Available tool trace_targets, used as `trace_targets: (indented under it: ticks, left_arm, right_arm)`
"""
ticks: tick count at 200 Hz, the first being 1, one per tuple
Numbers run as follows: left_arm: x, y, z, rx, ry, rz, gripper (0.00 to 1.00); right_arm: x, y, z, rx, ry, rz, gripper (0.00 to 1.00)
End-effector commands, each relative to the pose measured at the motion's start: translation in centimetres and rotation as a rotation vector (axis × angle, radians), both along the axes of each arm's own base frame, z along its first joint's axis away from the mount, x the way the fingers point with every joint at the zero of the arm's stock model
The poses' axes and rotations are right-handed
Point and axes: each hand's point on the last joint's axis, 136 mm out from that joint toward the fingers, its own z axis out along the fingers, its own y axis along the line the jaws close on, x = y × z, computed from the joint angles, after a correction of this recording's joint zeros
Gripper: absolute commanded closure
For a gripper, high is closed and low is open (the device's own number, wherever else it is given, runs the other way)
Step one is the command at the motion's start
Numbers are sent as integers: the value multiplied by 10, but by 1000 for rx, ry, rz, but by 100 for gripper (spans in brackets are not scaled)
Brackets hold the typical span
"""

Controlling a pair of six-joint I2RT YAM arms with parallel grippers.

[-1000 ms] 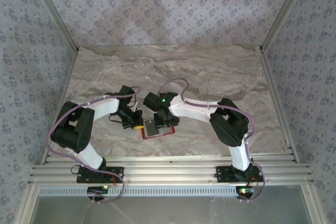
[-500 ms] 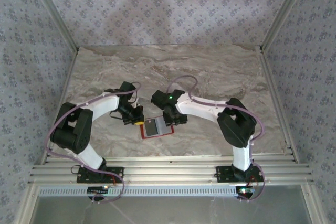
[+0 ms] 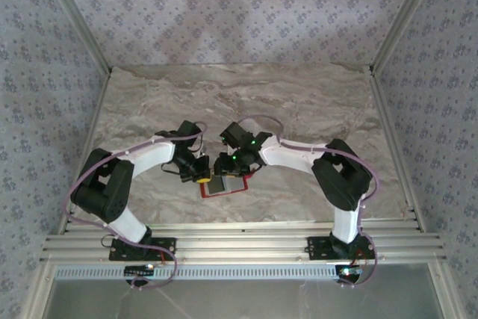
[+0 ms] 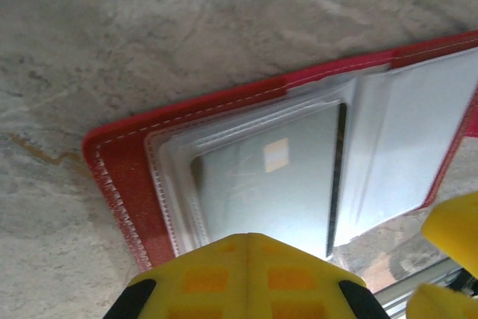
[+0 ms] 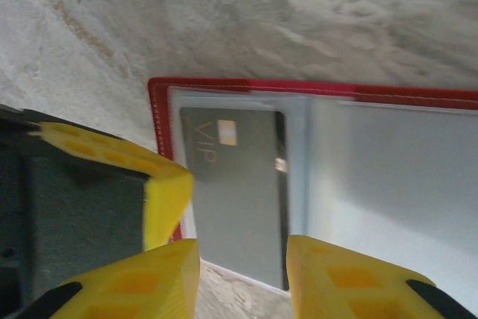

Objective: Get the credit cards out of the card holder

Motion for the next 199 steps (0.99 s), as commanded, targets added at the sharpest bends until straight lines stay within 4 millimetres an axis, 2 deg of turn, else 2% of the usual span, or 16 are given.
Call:
trace_targets:
  ticks: [1, 81, 116, 144, 199]
  left_arm:
    - [-5, 2, -5, 5, 18, 12, 98]
    - [-7, 5, -10, 17, 24, 6, 98]
    - [-7, 6, -9, 21, 24, 3, 98]
    - [-6, 7, -8, 28, 21, 1, 98]
    - [-5, 10, -7, 41, 22, -7, 98]
  right_arm:
    - [-1, 16, -2, 71, 45, 22, 64]
    - [0, 13, -28, 21, 75, 24, 65]
    - [0, 1, -37, -55, 54, 15, 66]
    - [2, -10, -36, -113, 24, 9, 66]
    - [0, -17, -29, -148, 0, 8, 67]
